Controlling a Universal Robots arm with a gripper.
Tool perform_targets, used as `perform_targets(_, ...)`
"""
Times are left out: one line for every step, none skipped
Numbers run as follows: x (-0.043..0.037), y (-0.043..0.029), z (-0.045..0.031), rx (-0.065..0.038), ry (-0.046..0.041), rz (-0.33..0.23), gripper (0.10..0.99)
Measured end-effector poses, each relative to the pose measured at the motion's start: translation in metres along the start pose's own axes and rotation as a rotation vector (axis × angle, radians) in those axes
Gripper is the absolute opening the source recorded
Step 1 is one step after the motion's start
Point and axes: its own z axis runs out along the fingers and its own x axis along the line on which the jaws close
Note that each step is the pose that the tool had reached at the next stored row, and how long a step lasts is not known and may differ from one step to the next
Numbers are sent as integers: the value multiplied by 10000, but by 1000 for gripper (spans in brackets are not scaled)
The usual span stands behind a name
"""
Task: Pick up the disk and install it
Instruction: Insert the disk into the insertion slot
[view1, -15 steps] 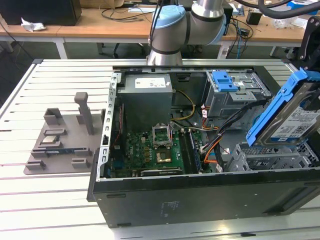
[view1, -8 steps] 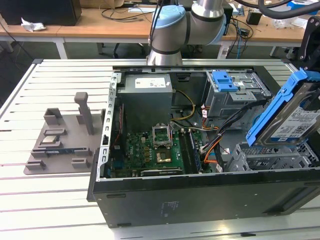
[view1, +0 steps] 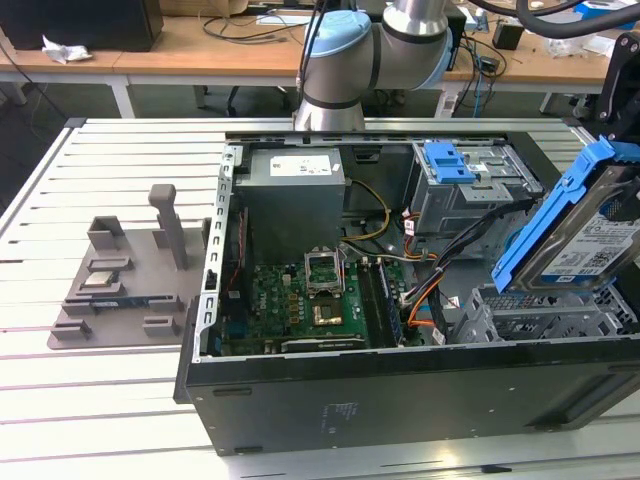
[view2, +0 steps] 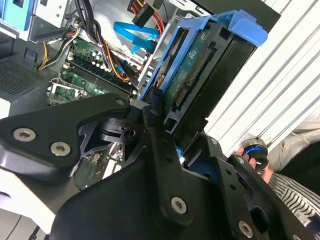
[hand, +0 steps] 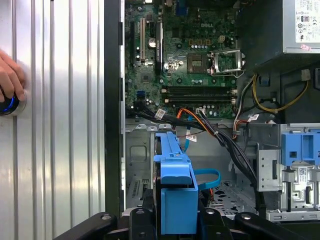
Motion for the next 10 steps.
perform_targets(0,0,0,0,0,1,365)
perform_targets(0,0,0,0,0,0,365)
perform_targets(0,0,1,0,0,1,365)
perform_targets(0,0,4,2,-1,53,365)
perform_targets(0,0,7,2,0,83,365)
perform_targets(0,0,11,3,4,104,365)
perform_targets(1,0,19,3,6,107,365)
perform_targets(1,0,27,3,8,108,365)
perform_targets(2,-1,50,3,7,109,365)
perform_targets(2,-1,65,4,7,108,365)
